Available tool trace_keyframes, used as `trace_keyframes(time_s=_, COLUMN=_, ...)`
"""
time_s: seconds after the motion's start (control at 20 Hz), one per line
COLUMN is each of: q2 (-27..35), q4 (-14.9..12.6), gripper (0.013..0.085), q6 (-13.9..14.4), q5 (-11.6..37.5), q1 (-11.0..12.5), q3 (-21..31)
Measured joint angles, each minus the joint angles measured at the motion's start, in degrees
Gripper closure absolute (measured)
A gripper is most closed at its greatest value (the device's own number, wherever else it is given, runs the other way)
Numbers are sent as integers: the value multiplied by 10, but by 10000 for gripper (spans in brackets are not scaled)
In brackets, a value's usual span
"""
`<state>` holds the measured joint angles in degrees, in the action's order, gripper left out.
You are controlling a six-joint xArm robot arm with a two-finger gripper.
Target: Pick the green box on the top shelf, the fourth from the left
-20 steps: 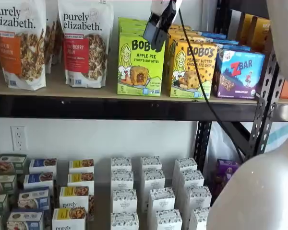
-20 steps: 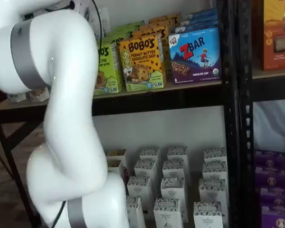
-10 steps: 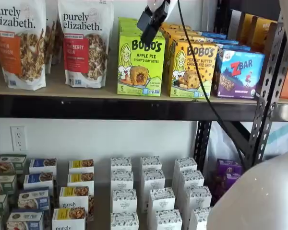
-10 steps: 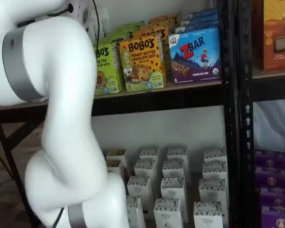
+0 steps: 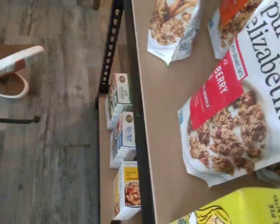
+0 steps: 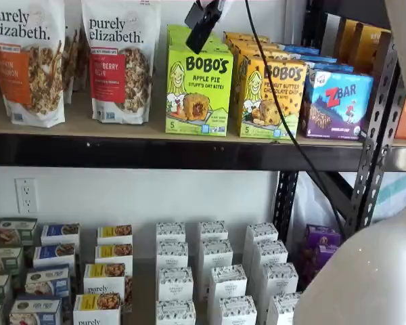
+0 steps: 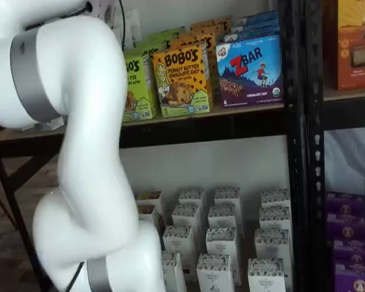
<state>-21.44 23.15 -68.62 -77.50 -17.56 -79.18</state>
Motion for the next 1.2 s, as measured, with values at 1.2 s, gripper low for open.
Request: trace_keyframes(time_s=1.2, q2=67, q4=-38, gripper=130, q6=5, q5=77, q1=-21, q3=-18)
